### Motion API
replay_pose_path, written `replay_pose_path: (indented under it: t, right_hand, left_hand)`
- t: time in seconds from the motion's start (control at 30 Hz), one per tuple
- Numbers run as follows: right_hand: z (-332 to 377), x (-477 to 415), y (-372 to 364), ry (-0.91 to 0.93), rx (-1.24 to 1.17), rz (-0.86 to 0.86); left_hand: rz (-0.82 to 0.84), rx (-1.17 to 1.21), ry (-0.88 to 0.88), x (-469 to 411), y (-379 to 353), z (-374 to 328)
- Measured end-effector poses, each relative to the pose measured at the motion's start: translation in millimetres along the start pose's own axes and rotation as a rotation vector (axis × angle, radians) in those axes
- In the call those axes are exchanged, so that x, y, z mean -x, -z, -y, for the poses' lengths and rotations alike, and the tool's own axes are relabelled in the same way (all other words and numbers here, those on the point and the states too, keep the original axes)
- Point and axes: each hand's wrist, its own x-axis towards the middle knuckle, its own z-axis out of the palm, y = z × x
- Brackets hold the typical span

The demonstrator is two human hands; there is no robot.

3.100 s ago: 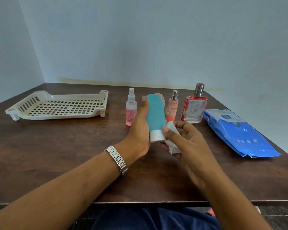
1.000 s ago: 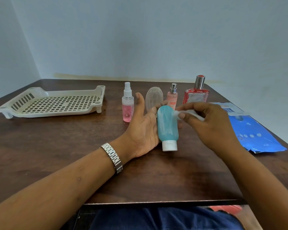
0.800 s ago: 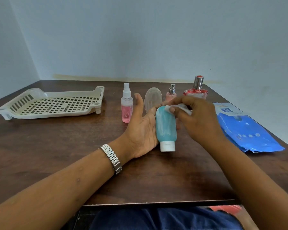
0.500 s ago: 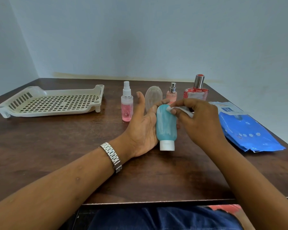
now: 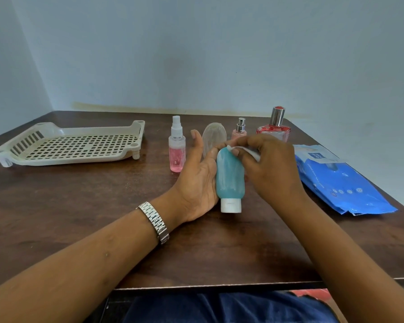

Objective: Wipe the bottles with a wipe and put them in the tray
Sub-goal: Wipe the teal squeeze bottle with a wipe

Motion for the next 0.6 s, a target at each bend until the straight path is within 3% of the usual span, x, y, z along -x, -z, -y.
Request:
replay_pose_path:
  t: [0.2,0.37,0.6]
  right_hand:
    - [1.8,-3.3,3.1,-0.013,-0.005,-0.009]
    - [10.9,5.1,-2.0,0.103,0.054,-0.032]
    - [7.6,1.4,0.9,0.006,-0.017,-0.081]
  left_hand:
    - [-0.004,-0.014,0.0,0.5,-1.0,1.0]
    - [0.028,-0.035,-0.033,2.5,-5.1,0.8]
    - [-0.004,-0.077,-0.035,1.8,-3.7,-0.8]
